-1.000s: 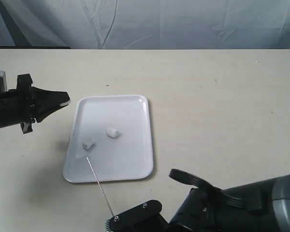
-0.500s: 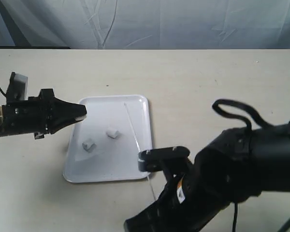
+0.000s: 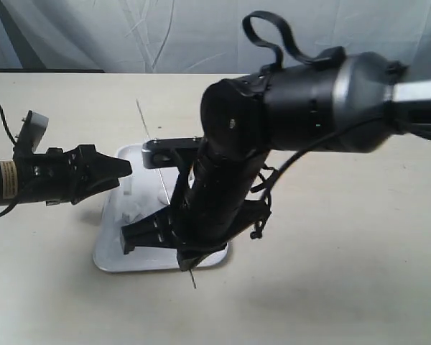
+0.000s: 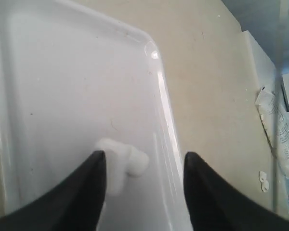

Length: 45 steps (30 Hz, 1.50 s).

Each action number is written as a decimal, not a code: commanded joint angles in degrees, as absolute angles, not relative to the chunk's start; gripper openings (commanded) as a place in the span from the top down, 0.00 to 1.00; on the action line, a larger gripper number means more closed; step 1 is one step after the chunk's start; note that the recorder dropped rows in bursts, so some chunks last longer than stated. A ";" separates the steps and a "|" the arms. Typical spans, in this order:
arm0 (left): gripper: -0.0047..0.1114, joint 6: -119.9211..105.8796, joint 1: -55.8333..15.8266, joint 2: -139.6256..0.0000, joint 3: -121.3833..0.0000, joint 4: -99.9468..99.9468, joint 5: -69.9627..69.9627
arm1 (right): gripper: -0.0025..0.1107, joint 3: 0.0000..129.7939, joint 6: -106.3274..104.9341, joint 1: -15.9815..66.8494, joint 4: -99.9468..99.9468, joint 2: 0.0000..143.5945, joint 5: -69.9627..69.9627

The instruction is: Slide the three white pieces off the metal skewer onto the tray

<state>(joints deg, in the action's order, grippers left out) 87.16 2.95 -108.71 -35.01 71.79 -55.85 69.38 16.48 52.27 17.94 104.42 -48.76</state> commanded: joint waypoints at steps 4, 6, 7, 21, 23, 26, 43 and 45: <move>0.50 85.84 -1.16 -108.14 -35.03 71.96 -52.50 | 0.99 73.66 18.18 52.00 12.38 113.38 -51.57; 0.46 86.26 -1.01 -106.94 -35.03 71.96 -52.75 | 0.99 73.66 18.18 52.00 11.65 114.35 -50.90; 0.45 86.26 -1.01 -105.70 -35.03 72.09 -52.95 | 0.99 73.66 18.18 52.00 11.65 114.62 -50.45; 0.46 92.11 4.22 -91.55 -35.03 96.24 -63.96 | 0.52 74.06 18.03 52.00 11.72 108.90 -51.47; 0.46 91.39 7.37 -89.19 -35.03 97.52 -69.96 | 0.52 74.06 18.03 52.00 9.64 106.18 -54.31; 0.46 95.41 11.40 -82.82 -34.89 99.95 -69.96 | 0.52 74.06 18.29 52.00 8.03 101.18 -59.26; 0.46 95.38 15.62 -34.00 -28.81 89.24 -69.96 | 0.52 73.96 44.40 76.58 -29.82 75.69 -44.31; 0.46 94.75 15.62 -29.32 -28.81 88.84 -69.96 | 0.52 73.96 43.18 79.83 -34.18 76.36 -46.42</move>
